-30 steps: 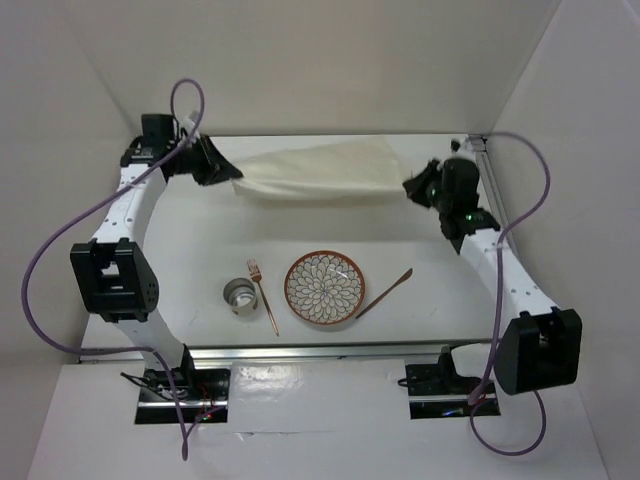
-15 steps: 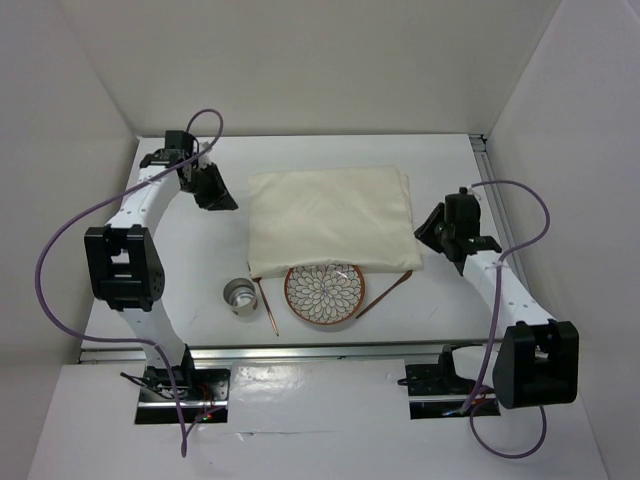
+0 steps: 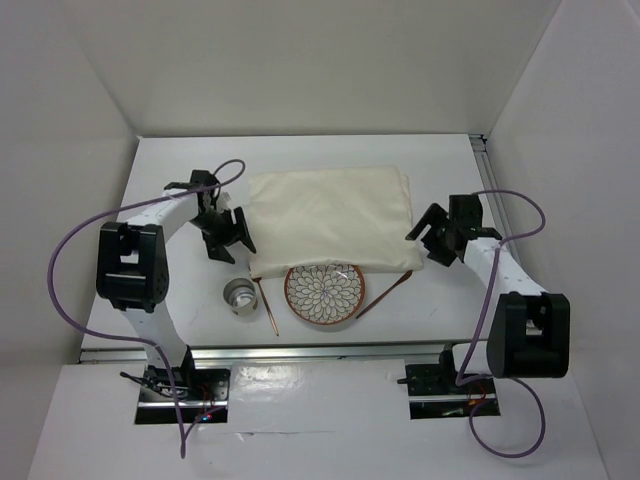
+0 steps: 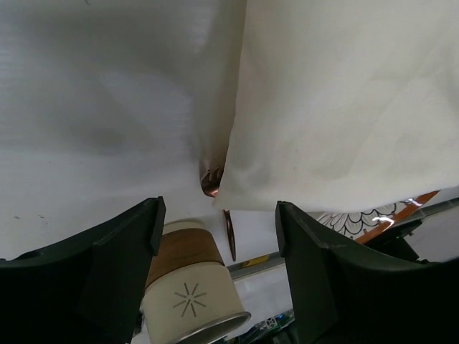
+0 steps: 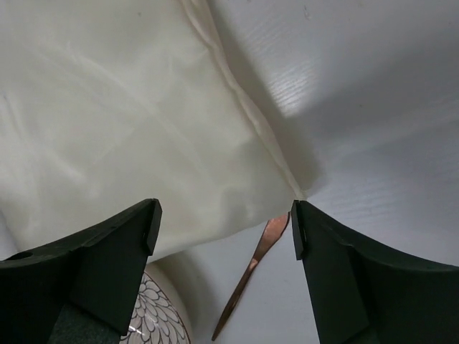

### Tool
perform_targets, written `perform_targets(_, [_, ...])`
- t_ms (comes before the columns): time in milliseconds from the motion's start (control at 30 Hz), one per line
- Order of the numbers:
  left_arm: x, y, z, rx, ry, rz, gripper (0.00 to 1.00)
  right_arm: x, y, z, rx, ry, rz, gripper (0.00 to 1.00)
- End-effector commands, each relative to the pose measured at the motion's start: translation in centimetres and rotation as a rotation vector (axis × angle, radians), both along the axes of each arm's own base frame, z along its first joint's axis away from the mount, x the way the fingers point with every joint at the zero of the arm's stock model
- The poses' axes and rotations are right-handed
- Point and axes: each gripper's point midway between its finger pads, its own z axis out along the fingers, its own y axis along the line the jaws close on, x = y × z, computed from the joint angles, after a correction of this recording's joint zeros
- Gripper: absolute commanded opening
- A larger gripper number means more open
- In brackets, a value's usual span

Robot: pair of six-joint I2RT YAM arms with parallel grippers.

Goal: Set the dinner table for one person

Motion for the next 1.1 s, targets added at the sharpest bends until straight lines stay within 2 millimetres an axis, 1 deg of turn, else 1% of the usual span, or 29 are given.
perform_targets(0, [-0.9, -1.0, -0.6, 0.011, 0.008, -0.037, 0.8, -1.3, 0.5, -1.2, 0.094, 0.035, 0.006, 0.85])
perform_targets(33, [-0.9, -1.1, -0.7, 0.026, 0.007, -0.043, 0.8, -1.4, 0.5, -1.3, 0.11, 0.032, 0.007, 0.83])
perform_targets(100, [-1.1, -0.9, -1.8, 0.037, 0.031, -0.042, 0.77, -1.5, 0.7, -1.7, 0.165, 0.026, -0.005, 0.8])
perform_targets(133, [-0.5, -1.0, -2.1, 0.035, 0.019, -0.034, 0.76, -1.4, 0.7, -1.8, 0.165, 0.026, -0.005, 0.8])
perform_targets(167, [-0.6, -1.0, -2.5, 0.036, 0.03, -0.034, 0.74, -1.5, 0.9, -2.2, 0.179, 0.035, -0.008, 0.78])
perform_targets(267, [0.6, -1.5, -2.7, 0.035, 0.014, -0.044, 0.68, -1.2, 0.7, -3.1, 0.173, 0.05, -0.015, 0.76])
perform_targets(300, [1.0, -1.8, -2.4, 0.016, 0.002, -0.059, 0.68, -1.3, 0.7, -3.4, 0.174, 0.061, -0.015, 0.76])
perform_targets(333, [1.1, -1.8, -2.9, 0.017, 0.014, -0.059, 0.66, -1.2, 0.5, -4.0, 0.168, 0.073, -0.022, 0.76])
perform_targets(367, [1.1, -1.8, -3.2, 0.018, 0.025, -0.059, 0.61, -1.0, 0.5, -4.2, 0.168, 0.073, -0.022, 0.76])
perform_targets(400, [1.3, -2.0, -3.1, 0.005, 0.019, -0.07, 0.59, -0.7, 0.5, -4.2, 0.168, 0.075, -0.022, 0.75])
perform_targets(433, [1.7, -2.0, -2.9, 0.005, 0.008, -0.07, 0.56, -0.7, 0.3, -4.9, 0.162, 0.09, -0.029, 0.75])
perform_targets(500, [1.8, -2.0, -3.5, 0.005, 0.024, -0.07, 0.44, -0.5, 0.3, -5.2, 0.163, 0.101, -0.029, 0.72])
perform_targets(567, [2.1, -2.4, -3.0, -0.016, 0.013, -0.073, 0.33, -0.3, 0.1, -5.7, 0.156, 0.104, -0.035, 0.7])
perform_targets(600, [2.8, -2.5, -2.8, -0.017, -0.001, -0.073, 0.19, -0.3, 0.2, -5.7, 0.161, 0.106, -0.042, 0.62])
perform_targets(667, [3.2, -2.5, -2.3, -0.018, -0.013, -0.074, 0.05, 0.1, -0.2, -5.6, 0.147, 0.092, -0.051, 0.48])
perform_targets(700, [3.4, -2.4, -2.3, -0.009, -0.006, -0.072, 0.0, 0.4, -0.4, -5.6, 0.137, 0.079, -0.057, 0.37])
perform_targets(733, [4.1, -2.5, -1.7, -0.009, -0.017, -0.072, 0.0, 1.6, -0.5, -4.5, 0.134, 0.04, -0.054, 0.13])
perform_targets(767, [4.6, -2.5, -1.0, -0.01, -0.032, -0.072, 0.0, 2.3, -0.6, -3.8, 0.132, 0.018, -0.053, 0.03])
perform_targets(800, [5.1, -2.6, -0.9, -0.01, -0.034, -0.072, 0.0, 3.0, -0.6, -3.4, 0.131, 0.009, -0.052, 0.0])
perform_targets(833, [6.8, -2.7, 0.1, -0.012, -0.069, -0.072, 0.0, 4.1, -0.5, -2.5, 0.139, -0.02, -0.042, 0.0])
perform_targets(867, [7.7, -2.8, 0.7, -0.014, -0.087, -0.072, 0.0, 6.4, -0.6, -0.9, 0.145, -0.069, -0.03, 0.0])
perform_targets(900, [8.3, -2.9, 1.3, -0.014, -0.094, -0.072, 0.0, 7.7, -0.5, 0.1, 0.157, -0.091, -0.028, 0.0])
perform_targets(933, [10.7, -3.1, 3.6, -0.021, -0.167, -0.063, 0.0, 9.0, 0.0, 1.1, 0.162, -0.118, -0.008, 0.0])
perform_targets(967, [12.2, -2.6, 3.6, -0.008, -0.186, -0.041, 0.0, 12.0, 0.6, 3.4, 0.165, -0.177, 0.02, 0.0])
perform_targets(1000, [12.7, -2.7, 4.4, -0.007, -0.185, -0.041, 0.0, 13.7, 0.5, 4.8, 0.162, -0.212, 0.024, 0.0])
perform_targets(1033, [15.4, -2.4, 7.9, -0.013, -0.286, -0.03, 0.0, 15.2, 1.0, 6.3, 0.177, -0.247, 0.041, 0.0])
perform_targets(1067, [16.4, -1.6, 8.9, -0.002, -0.311, -0.013, 0.0, 17.9, 1.1, 10.6, 0.181, -0.349, 0.065, 0.0])
